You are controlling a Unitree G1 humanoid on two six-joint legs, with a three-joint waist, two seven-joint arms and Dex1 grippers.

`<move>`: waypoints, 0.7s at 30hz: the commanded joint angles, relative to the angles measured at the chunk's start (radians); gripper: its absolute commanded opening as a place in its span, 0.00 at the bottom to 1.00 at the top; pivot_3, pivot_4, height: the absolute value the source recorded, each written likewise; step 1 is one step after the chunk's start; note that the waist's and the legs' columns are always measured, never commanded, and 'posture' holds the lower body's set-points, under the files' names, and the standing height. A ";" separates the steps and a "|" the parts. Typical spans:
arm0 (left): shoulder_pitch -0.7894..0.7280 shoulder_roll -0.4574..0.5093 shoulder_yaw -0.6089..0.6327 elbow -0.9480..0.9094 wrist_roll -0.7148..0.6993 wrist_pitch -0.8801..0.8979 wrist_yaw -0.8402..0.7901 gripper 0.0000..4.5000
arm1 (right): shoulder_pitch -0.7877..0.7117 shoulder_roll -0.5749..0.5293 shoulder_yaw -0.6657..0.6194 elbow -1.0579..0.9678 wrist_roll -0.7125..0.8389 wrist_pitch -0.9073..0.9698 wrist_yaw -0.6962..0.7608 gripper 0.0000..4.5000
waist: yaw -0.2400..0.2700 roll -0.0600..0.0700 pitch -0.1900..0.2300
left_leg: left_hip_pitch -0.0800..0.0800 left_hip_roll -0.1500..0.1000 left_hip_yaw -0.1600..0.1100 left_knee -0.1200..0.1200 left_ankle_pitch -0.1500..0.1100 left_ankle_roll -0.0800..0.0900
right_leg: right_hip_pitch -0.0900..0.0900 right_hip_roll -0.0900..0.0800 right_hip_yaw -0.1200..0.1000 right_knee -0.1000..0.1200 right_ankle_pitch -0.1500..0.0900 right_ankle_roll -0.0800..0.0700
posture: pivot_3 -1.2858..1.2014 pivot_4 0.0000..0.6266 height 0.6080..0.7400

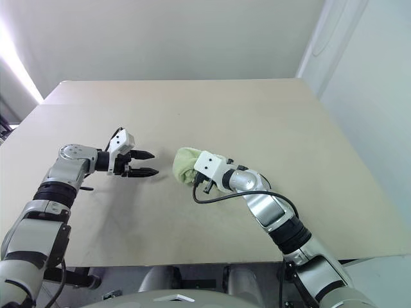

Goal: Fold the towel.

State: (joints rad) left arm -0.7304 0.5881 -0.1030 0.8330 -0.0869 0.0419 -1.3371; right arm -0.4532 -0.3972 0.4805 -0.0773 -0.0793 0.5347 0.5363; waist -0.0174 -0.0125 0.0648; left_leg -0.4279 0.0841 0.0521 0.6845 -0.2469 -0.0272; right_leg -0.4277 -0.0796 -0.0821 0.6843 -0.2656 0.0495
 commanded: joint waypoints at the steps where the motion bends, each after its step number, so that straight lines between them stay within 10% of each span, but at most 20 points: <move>1: -0.042 0.008 0.006 0.008 0.012 -0.025 0.012 0.81 | -0.024 -0.008 -0.054 -0.073 -0.012 0.009 0.004 0.01 | 0.001 0.000 0.000 | 0.000 0.000 0.000 0.000 0.000 0.000 | 0.000 0.000 0.000 0.000 0.000 0.000 | 0.52 0.00 0.57; 16: -0.094 -0.040 -0.005 0.090 0.045 -0.071 0.012 0.81 | 0.070 -0.437 -0.431 -0.264 -0.016 0.127 0.093 0.01 | 0.010 0.000 0.000 | -0.002 -0.001 0.000 -0.001 0.000 0.000 | -0.001 -0.001 0.000 -0.001 -0.004 0.001 | 0.52 0.00 0.57; 21: -0.112 -0.065 -0.003 0.123 0.054 -0.095 0.016 0.81 | 0.193 -0.406 -0.448 -0.146 -0.027 0.107 0.022 0.01 | -0.003 0.000 0.000 | -0.001 0.000 0.000 -0.001 0.000 0.000 | -0.001 -0.001 0.000 -0.001 -0.004 0.002 | 0.52 0.00 0.57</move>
State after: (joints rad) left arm -0.8114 0.5173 -0.1071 0.9579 -0.0313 -0.0323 -1.3239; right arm -0.2669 -0.8293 0.0381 -0.2512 -0.0962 0.6648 0.5932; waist -0.0206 -0.0130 0.0647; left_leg -0.4283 0.0841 0.0523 0.6833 -0.2470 -0.0272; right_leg -0.4283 -0.0797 -0.0821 0.6832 -0.2693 0.0512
